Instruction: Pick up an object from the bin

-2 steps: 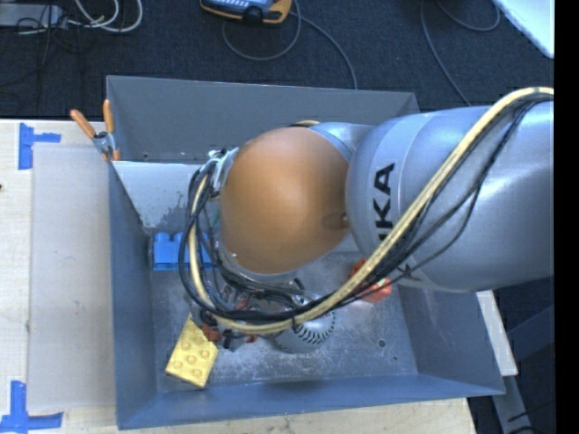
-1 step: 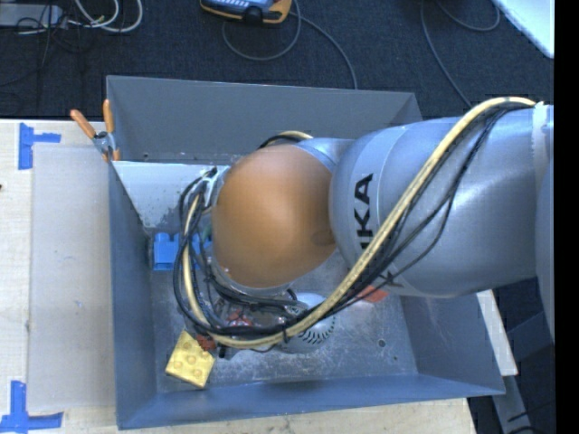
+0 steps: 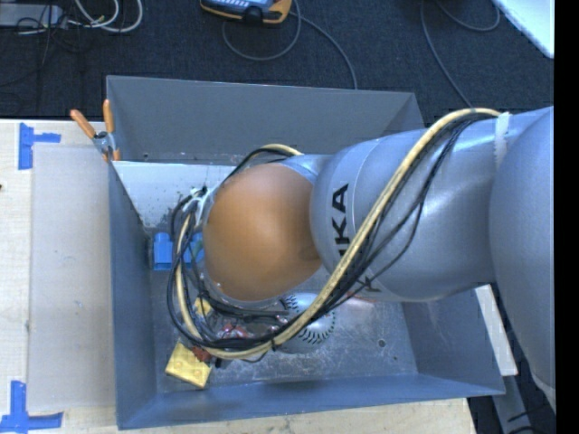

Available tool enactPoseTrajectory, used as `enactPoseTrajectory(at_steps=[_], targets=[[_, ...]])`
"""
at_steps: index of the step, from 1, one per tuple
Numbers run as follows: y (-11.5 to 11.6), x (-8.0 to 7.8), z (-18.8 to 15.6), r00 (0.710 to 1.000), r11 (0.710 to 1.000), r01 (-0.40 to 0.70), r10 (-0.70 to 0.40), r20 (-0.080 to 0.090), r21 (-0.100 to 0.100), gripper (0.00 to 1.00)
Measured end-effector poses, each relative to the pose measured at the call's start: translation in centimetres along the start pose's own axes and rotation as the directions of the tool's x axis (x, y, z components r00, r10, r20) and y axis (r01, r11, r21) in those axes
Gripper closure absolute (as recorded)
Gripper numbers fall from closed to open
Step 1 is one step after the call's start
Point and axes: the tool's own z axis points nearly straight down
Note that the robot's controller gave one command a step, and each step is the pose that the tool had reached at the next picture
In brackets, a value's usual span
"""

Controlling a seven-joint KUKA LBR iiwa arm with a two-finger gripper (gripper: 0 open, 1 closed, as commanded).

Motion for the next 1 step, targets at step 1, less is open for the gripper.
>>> enactPoseTrajectory(at_steps=[1], targets=[[-0.21,-1.39,1.34,0.998,0.998,0.059,-0.059,0.004,0.002,1.00]])
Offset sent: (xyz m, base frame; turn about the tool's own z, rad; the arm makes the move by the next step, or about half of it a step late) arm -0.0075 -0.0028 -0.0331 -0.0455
